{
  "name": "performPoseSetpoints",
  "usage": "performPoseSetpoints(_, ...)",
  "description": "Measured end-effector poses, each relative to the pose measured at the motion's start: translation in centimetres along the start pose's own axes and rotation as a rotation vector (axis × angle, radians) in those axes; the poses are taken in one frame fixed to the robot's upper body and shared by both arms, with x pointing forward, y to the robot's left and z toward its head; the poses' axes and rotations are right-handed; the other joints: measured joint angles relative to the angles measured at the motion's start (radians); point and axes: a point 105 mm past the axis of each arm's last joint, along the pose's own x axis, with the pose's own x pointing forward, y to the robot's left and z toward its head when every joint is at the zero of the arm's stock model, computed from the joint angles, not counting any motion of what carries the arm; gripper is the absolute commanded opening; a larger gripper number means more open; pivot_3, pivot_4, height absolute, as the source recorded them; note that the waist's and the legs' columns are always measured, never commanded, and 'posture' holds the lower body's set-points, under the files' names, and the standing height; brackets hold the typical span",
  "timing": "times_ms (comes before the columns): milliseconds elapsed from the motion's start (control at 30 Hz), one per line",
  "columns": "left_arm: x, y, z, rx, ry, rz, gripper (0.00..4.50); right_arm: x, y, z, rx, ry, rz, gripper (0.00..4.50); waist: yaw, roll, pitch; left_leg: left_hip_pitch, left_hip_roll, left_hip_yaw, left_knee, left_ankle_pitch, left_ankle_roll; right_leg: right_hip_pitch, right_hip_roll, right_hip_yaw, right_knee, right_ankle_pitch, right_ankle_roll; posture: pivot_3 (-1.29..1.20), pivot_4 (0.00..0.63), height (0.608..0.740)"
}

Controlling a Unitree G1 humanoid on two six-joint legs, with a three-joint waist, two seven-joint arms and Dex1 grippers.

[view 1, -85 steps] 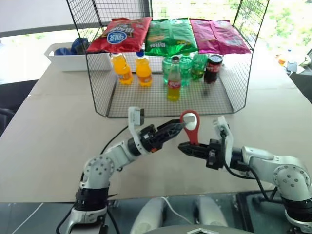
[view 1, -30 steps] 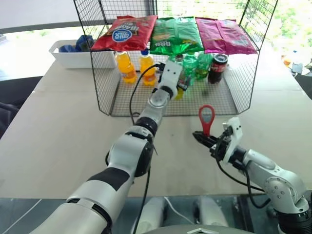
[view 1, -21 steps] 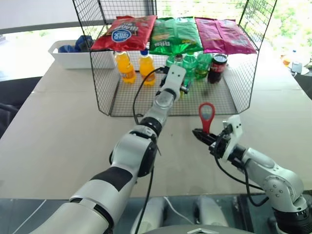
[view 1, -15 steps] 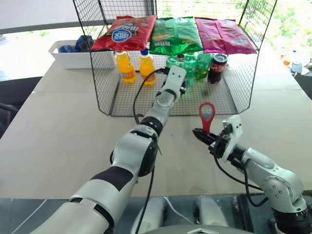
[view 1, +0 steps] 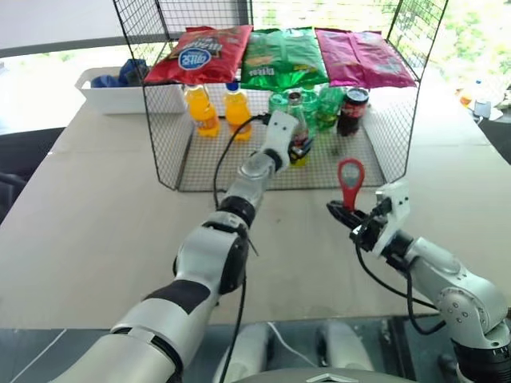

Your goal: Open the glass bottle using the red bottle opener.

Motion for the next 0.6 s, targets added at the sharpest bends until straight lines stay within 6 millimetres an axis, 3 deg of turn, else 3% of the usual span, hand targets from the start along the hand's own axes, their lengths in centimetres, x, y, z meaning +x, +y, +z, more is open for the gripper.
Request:
performPoseSetpoints(167, -3.6, -0.8, -0.3, -0.019, -0.035, -0.18, 2.86, -0.4, -2.8, 1.8, -0.065, -0.088, -0.131, 0.0, -0.003, 0.0, 0.0, 0.0, 0.001, 0.0, 0.0, 0.0, 0.0, 0.0, 0.0, 0.0, 0.0, 0.0, 0.0, 0.0, 0.15, 0.74)
performPoseSetpoints(467, -9.0, -0.9, 0.8, 0.07, 0.067, -0.312, 2.86, -0.4, -4.2, 2.3, -0.087, -0.114, -0.182, 0.0, -0.001, 0.0, 0.0, 0.001, 0.001, 0.0, 0.0, 0.0, 0.0, 0.0, 0.001, 0.001, 0.0, 0.0, 0.0, 0.0, 0.15, 0.74)
performPoseSetpoints(600, -10.6, -2.0, 1.2, 0.081, 0.056, -0.37, 2.86, -0.2, -4.3, 2.8, -0.113, -0.127, -0.183, 0.0, 0.0, 0.001, 0.0, 0.001, 0.001, 0.0, 0.0, 0.0, 0.0, 0.0, 0.0, 0.001, 0.0, 0.0, 0.0, 0.0, 0.15, 0.74)
